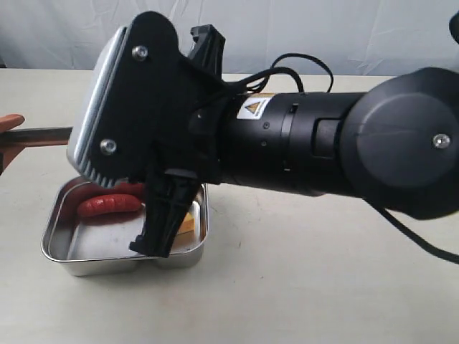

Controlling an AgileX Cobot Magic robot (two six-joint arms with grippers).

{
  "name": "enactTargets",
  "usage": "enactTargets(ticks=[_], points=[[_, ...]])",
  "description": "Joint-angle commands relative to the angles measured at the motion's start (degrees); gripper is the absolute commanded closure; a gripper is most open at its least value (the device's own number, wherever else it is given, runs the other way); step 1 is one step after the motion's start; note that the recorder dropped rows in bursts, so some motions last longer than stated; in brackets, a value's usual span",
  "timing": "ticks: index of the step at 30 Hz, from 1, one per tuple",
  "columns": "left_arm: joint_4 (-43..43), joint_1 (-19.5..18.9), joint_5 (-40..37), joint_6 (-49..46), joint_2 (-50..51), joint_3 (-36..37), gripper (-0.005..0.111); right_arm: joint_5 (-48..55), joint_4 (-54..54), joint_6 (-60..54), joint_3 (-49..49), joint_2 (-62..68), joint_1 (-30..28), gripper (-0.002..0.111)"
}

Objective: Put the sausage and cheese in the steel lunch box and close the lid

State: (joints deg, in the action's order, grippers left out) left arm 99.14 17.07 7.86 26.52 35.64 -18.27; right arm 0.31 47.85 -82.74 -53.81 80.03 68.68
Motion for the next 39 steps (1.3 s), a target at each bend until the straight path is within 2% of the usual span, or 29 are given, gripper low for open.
enactTargets(ticks=[1,7,16,18,19,20,26,29,36,39], points=[[-0.77,0.35,-0.10,0.80,0.03,0.06,0.107,1.91,-3.32,-0.21,-0.34,0.22,0.11,0.075],[-0.56,0.35,2.52,1.68,0.03,0.06,0.107,-0.93,-6.03,-0.21,-0.34,0.87,0.11,0.075],[-0.56,0.35,4.40,1.85,0.03,0.06,0.107,-3.76,-6.03,-0.21,-4.91,8.54,-0.01,0.076],[-0.56,0.35,4.40,1.85,0.03,0.06,0.107,-3.74,-6.45,-0.21,-4.91,8.64,-0.01,0.086],[-0.79,0.35,4.56,1.97,0.03,0.06,0.107,-3.74,-6.45,-0.21,-4.91,8.64,-0.01,0.099],[-0.77,0.35,4.80,1.97,0.03,0.06,0.107,-3.62,-6.45,-0.21,-4.91,8.64,-0.01,0.107],[-6.61,0.35,6.52,2.68,0.03,0.06,0.106,-2.59,-9.18,-0.21,-4.44,8.64,-0.01,0.108],[-6.74,0.35,7.20,6.12,0.03,0.06,0.097,-3.48,-11.82,-0.21,-3.78,8.88,-0.01,0.109],[-6.74,0.35,8.77,13.06,0.03,0.06,0.060,-12.98,-12.76,-1.45,-0.51,8.88,-0.01,0.109],[-6.74,0.35,8.89,17.69,0.03,0.06,0.053,-14.28,-12.76,-1.45,-0.23,8.88,-0.01,0.109]])
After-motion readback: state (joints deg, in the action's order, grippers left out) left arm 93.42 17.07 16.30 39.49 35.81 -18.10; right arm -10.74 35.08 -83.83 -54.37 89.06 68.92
